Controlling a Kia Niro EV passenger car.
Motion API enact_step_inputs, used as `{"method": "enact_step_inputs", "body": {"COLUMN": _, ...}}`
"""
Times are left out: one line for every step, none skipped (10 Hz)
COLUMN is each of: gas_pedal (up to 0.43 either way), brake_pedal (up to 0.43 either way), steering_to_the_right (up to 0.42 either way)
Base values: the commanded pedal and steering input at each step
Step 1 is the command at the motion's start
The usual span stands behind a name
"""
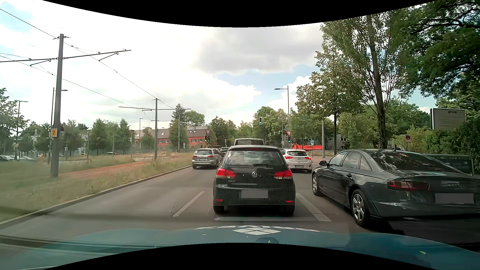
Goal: Follow the waypoints while adhering to traffic rules and regulations
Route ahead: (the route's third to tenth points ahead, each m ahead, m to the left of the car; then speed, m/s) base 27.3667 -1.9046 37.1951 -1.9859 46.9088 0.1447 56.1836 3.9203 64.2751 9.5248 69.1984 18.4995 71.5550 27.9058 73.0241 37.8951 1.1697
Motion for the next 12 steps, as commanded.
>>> {"method": "enact_step_inputs", "body": {"gas_pedal": 0.240, "brake_pedal": 0.000, "steering_to_the_right": -0.008}}
{"method": "enact_step_inputs", "body": {"gas_pedal": 0.240, "brake_pedal": 0.000, "steering_to_the_right": -0.008}}
{"method": "enact_step_inputs", "body": {"gas_pedal": 0.240, "brake_pedal": 0.000, "steering_to_the_right": -0.008}}
{"method": "enact_step_inputs", "body": {"gas_pedal": 0.240, "brake_pedal": 0.000, "steering_to_the_right": -0.009}}
{"method": "enact_step_inputs", "body": {"gas_pedal": 0.240, "brake_pedal": 0.000, "steering_to_the_right": -0.009}}
{"method": "enact_step_inputs", "body": {"gas_pedal": 0.248, "brake_pedal": 0.000, "steering_to_the_right": -0.010}}
{"method": "enact_step_inputs", "body": {"gas_pedal": 0.311, "brake_pedal": 0.000, "steering_to_the_right": -0.010}}
{"method": "enact_step_inputs", "body": {"gas_pedal": 0.319, "brake_pedal": 0.000, "steering_to_the_right": -0.009}}
{"method": "enact_step_inputs", "body": {"gas_pedal": 0.331, "brake_pedal": 0.000, "steering_to_the_right": -0.010}}
{"method": "enact_step_inputs", "body": {"gas_pedal": 0.331, "brake_pedal": 0.000, "steering_to_the_right": -0.010}}
{"method": "enact_step_inputs", "body": {"gas_pedal": 0.319, "brake_pedal": 0.000, "steering_to_the_right": -0.010}}
{"method": "enact_step_inputs", "body": {"gas_pedal": 0.319, "brake_pedal": 0.000, "steering_to_the_right": -0.011}}
